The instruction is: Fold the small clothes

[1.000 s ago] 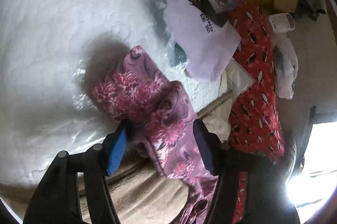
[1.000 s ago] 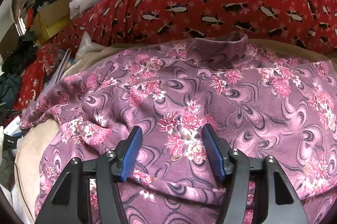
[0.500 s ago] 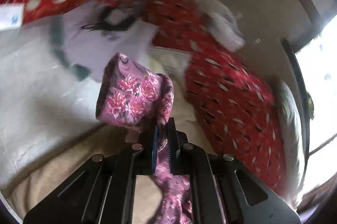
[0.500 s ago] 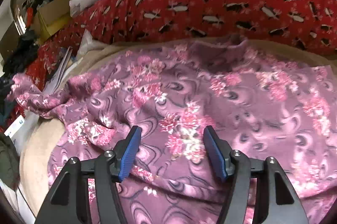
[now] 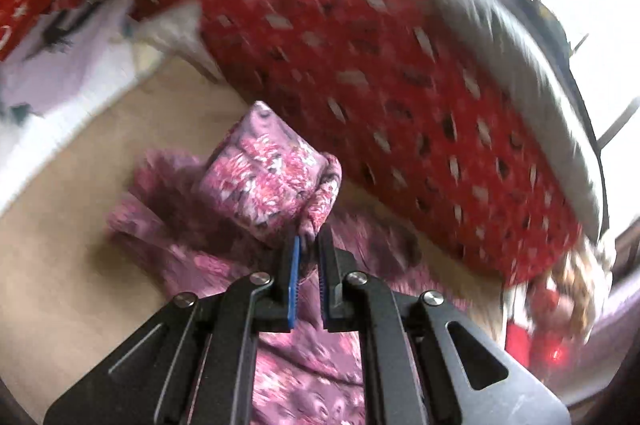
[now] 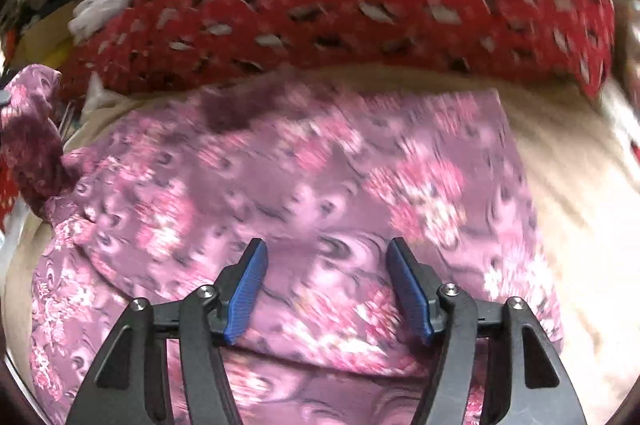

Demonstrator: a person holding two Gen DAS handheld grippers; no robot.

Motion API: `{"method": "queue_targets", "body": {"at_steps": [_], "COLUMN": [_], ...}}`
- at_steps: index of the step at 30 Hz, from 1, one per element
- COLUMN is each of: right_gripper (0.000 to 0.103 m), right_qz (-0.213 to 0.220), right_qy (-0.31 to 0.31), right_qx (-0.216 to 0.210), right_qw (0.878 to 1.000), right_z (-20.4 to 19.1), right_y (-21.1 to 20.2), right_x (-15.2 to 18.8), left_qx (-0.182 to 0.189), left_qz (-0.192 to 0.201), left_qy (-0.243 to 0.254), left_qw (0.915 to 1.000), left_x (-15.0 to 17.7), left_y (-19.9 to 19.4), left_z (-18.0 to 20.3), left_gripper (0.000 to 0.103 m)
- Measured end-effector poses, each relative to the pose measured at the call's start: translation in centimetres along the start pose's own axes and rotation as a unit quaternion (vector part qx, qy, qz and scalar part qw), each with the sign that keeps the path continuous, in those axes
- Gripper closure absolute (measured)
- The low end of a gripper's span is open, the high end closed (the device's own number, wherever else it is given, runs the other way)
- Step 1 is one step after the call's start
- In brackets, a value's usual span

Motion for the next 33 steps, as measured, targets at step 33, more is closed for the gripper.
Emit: {"method": "queue_targets", "body": {"at_steps": [33], "right_gripper": [0.024], "right_qz": [-0.006], "right_qy": [0.094], "right_qx": [-0.134], "right_qw": [0.987], "right_z": [-5.1], "right_y": [-2.4], "right_x": [-5.0], "left_qx": [0.044], "left_qz": [-0.105], "left_qy": [-0.185], "left_qw": [0.9762], "left_x": [7.4], "left_y": [3.4], "left_z": [-10.0], "left_gripper": [0.058]}}
Point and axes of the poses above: each gripper's, at about its wrist camera, not at the fingertips, and y roughly the way its jaws point, z to its right, x to its underside, the point moved 8 cm from there along y, roughly the way its jaws point, and after that the axes turned 10 degrees about y, right-handed, at the moved point
